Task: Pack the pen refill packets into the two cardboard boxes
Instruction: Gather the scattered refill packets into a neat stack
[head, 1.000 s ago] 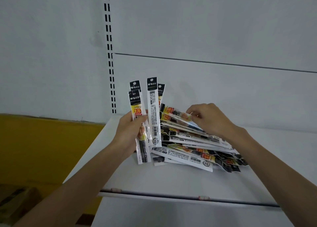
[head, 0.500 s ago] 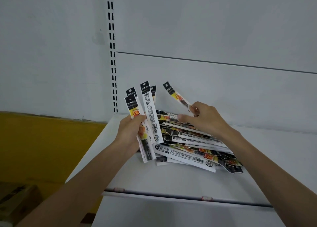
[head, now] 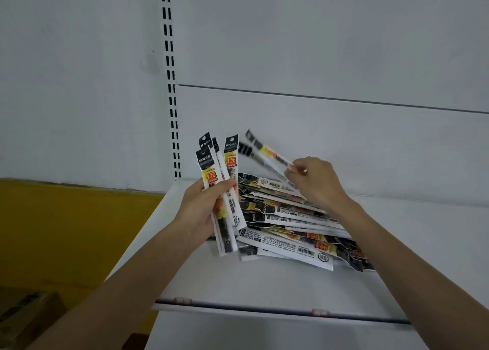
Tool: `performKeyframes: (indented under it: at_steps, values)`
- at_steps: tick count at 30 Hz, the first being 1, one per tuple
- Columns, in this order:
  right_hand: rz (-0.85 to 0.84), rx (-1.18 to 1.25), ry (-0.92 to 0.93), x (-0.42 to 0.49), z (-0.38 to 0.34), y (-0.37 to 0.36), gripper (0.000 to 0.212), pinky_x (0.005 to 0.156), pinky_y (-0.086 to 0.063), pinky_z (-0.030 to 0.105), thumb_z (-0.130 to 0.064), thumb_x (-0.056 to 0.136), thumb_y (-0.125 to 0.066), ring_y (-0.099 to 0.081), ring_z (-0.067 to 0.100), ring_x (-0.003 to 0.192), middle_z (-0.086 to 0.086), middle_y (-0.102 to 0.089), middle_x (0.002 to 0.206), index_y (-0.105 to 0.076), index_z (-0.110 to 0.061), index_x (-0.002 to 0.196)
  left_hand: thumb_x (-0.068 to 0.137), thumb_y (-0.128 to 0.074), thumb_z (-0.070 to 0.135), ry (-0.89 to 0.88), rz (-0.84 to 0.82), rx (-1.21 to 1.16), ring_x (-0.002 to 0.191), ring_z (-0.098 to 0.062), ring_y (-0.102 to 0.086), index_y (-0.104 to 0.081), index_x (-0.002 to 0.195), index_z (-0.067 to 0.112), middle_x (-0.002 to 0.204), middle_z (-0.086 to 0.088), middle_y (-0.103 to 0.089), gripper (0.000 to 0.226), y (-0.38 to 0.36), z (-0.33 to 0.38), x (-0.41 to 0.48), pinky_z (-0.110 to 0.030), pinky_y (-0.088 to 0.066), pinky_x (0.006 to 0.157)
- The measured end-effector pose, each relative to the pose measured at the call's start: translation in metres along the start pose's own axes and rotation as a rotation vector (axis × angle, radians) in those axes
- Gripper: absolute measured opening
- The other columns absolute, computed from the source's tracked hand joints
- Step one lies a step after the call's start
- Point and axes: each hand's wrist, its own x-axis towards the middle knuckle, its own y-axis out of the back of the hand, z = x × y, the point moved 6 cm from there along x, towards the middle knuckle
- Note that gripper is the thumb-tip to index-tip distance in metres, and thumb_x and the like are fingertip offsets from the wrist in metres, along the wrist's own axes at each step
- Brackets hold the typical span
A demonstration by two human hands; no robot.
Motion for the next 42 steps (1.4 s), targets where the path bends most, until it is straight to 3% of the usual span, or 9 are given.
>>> performKeyframes:
  at_steps: [3, 5, 11, 14, 18, 21, 24, 37, 42]
  values:
    - [-0.044, 0.441, -0.059, -0.003, -0.016, 0.004, 0.020, 0.041, -0.034, 0.009, -0.018, 0.091, -0.053, -0.048, 0.009, 0.052, 0.001, -0.061, 0.072, -0.065, -0.008, 0.080, 0.079, -0.066, 0.012, -0.031, -0.040, -0.003, 0.080, -0.023, -0.058, -0.066, 0.097, 0.010, 0.093, -0.015, -0.067, 0.018, -0.005, 0.004, 0.000, -0.035, -0.055, 0.072]
    - [-0.107, 0.459, -0.055, -0.008, -0.031, -0.006, 0.019, 0.048, -0.041, 0.016, -0.019, 0.092, -0.053, -0.053, 0.011, 0.059, -0.001, -0.061, 0.078, -0.066, -0.006, 0.085, 0.081, -0.064, 0.013, -0.028, -0.115, -0.019, 0.078, -0.020, -0.060, -0.065, 0.100, 0.008, 0.087, -0.010, -0.068, 0.020, -0.016, 0.006, -0.003, -0.035, -0.054, 0.073]
    - [-0.206, 0.713, -0.110, -0.021, -0.051, -0.026, 0.027, 0.044, -0.031, 0.016, -0.026, 0.093, -0.053, -0.039, 0.003, 0.036, -0.010, -0.047, 0.037, -0.062, -0.018, 0.069, 0.080, -0.064, 0.013, -0.061, -0.117, -0.062, 0.087, -0.027, -0.056, -0.067, 0.097, 0.007, 0.089, -0.013, -0.069, 0.018, -0.027, 0.011, -0.005, -0.051, -0.039, 0.097]
    - [-0.254, 0.782, -0.094, -0.025, -0.056, -0.025, 0.034, 0.045, -0.032, 0.019, -0.040, 0.091, -0.052, -0.038, 0.008, 0.037, -0.005, -0.045, 0.040, -0.062, -0.018, 0.068, 0.083, -0.063, 0.016, -0.125, -0.082, 0.015, 0.072, -0.024, -0.053, -0.067, 0.094, 0.009, 0.085, -0.013, -0.066, 0.014, -0.025, 0.016, -0.007, -0.039, -0.048, 0.073]
    - [-0.169, 0.603, 0.068, -0.025, -0.059, -0.019, 0.031, 0.043, -0.029, 0.021, -0.039, 0.083, -0.064, -0.035, 0.008, 0.036, -0.007, -0.040, 0.040, -0.069, -0.011, 0.070, 0.084, -0.063, 0.017, -0.205, -0.019, 0.086, 0.049, -0.011, -0.038, -0.067, 0.088, 0.012, 0.075, -0.013, -0.055, 0.007, -0.024, 0.020, -0.011, -0.019, -0.034, 0.041]
    - [-0.080, 0.640, 0.043, -0.024, -0.049, -0.010, 0.028, 0.048, -0.037, 0.024, -0.032, 0.089, -0.059, -0.044, 0.011, 0.040, 0.006, -0.055, 0.048, -0.070, -0.024, 0.064, 0.085, -0.063, 0.018, -0.268, 0.042, 0.123, 0.042, -0.007, -0.035, -0.066, 0.082, 0.015, 0.057, -0.003, -0.050, 0.005, -0.026, 0.025, -0.011, -0.016, -0.032, 0.038]
    - [0.015, 0.727, -0.033, -0.025, -0.035, 0.004, 0.036, 0.047, -0.036, 0.024, -0.025, 0.092, -0.056, -0.043, 0.009, 0.042, -0.005, -0.058, 0.049, -0.069, -0.025, 0.058, 0.083, -0.064, 0.018, -0.285, 0.063, 0.120, 0.040, -0.006, -0.034, -0.065, 0.079, 0.017, 0.045, 0.006, -0.043, 0.004, -0.031, 0.028, -0.009, -0.016, -0.034, 0.038]
    - [0.169, 0.828, -0.149, -0.035, 0.018, 0.047, 0.038, 0.065, -0.039, 0.014, -0.024, 0.099, -0.038, -0.052, 0.010, 0.074, -0.003, -0.055, 0.076, -0.047, -0.015, 0.064, 0.082, -0.065, 0.019, -0.223, -0.113, 0.174, 0.043, -0.008, -0.034, -0.063, 0.081, 0.012, 0.048, 0.004, -0.038, 0.007, -0.108, 0.014, -0.021, -0.017, -0.032, 0.039]
    - [-0.040, 0.894, -0.037, -0.042, 0.028, 0.058, 0.017, 0.074, -0.054, 0.018, -0.030, 0.094, -0.052, -0.068, 0.007, 0.082, -0.002, -0.070, 0.088, -0.064, -0.018, 0.092, 0.083, -0.064, 0.019, -0.213, -0.142, 0.174, 0.042, -0.007, -0.035, -0.062, 0.078, 0.014, 0.046, 0.007, -0.040, 0.008, -0.143, 0.000, -0.035, -0.016, -0.032, 0.038]
